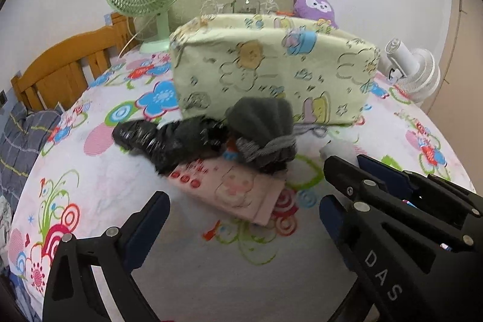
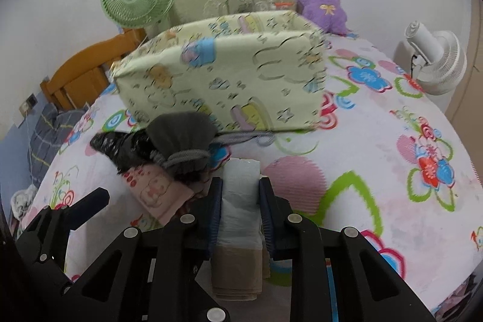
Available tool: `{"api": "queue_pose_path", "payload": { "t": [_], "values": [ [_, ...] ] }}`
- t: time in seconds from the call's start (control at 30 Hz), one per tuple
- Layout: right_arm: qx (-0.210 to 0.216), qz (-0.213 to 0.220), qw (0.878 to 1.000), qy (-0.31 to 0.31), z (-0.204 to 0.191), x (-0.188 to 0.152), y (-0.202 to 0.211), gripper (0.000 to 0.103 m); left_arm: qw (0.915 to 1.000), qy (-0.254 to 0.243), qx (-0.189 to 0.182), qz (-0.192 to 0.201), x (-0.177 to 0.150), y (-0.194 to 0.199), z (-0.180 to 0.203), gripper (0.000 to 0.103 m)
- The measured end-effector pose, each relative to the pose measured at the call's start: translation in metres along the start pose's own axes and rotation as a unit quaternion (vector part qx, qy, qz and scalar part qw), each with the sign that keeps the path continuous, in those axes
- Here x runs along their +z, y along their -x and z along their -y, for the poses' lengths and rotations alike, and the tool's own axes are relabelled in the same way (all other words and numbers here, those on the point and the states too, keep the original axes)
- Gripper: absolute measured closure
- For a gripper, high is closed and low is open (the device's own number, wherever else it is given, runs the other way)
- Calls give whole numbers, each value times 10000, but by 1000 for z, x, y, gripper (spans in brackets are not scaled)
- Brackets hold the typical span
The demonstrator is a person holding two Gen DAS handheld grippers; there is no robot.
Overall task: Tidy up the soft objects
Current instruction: 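Grasp the grey drawstring pouch with left while right lifts the white pad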
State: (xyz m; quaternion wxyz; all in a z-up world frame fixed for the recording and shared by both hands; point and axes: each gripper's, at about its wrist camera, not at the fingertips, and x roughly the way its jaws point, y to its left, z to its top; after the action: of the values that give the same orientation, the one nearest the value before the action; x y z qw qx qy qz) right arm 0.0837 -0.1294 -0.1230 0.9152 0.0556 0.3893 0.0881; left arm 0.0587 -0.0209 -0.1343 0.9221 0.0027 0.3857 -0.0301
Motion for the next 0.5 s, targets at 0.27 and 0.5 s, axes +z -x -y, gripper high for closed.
{"api": "queue_pose_path", "payload": {
  "t": [0.27,0.5],
  "values": [
    [-136,252,9995,-98,16,15,6,76,9998,-31,49,198,18,-3,13,16],
    [-125,292,9994,-169,26,24,2,76,9999,47,23,101,28,-16,19,30]
  ]
}}
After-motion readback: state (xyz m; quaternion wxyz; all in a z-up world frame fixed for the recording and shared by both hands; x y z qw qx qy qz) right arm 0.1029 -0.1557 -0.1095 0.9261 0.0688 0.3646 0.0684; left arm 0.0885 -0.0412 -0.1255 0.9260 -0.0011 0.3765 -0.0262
